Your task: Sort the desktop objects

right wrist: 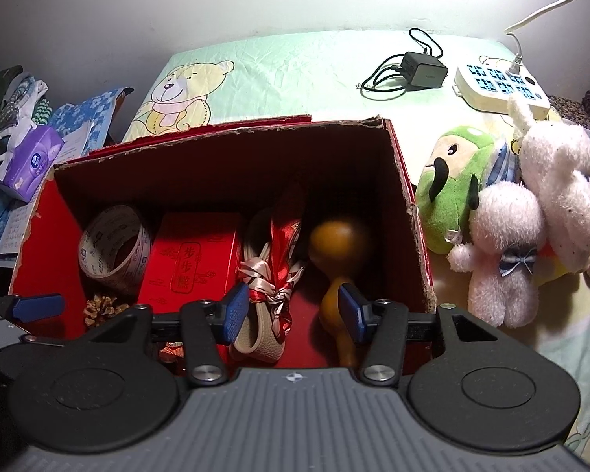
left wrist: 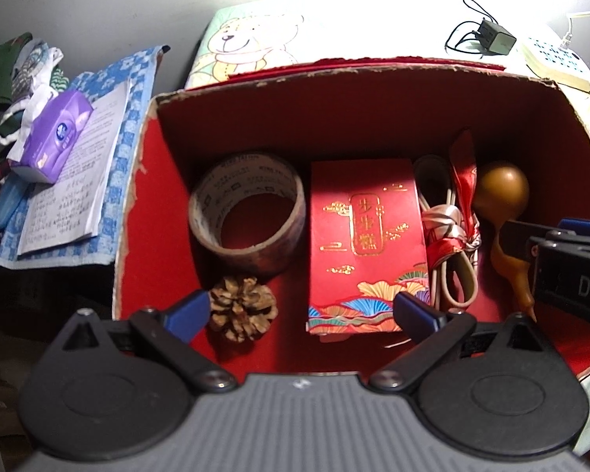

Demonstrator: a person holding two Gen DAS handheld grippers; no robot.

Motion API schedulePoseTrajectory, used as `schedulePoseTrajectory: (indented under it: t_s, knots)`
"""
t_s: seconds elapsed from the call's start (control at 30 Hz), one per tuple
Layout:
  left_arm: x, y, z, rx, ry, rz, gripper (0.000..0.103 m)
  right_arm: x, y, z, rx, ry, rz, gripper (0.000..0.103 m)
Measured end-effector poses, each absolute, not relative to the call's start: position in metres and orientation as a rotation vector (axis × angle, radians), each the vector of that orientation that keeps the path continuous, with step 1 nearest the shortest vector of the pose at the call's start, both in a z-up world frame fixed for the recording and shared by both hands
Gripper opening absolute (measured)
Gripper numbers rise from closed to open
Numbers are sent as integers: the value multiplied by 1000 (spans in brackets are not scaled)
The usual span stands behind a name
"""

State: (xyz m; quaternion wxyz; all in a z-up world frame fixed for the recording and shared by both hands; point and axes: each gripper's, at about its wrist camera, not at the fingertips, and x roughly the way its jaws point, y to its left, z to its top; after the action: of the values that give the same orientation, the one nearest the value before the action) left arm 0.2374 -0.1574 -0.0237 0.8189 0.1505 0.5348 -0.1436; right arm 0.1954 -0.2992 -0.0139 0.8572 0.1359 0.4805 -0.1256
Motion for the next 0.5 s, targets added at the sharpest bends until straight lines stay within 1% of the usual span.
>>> schedulePoseTrajectory:
  t_s: [0.23, 0.5]
  knots:
    - [236, -155, -19, 313, 1101, -296, 100, 194, -294, -16, 228, 1015, -275, 52]
    - [239, -154, -21, 297, 1115, -308, 99, 192, -296, -20, 226, 1017, -303, 52]
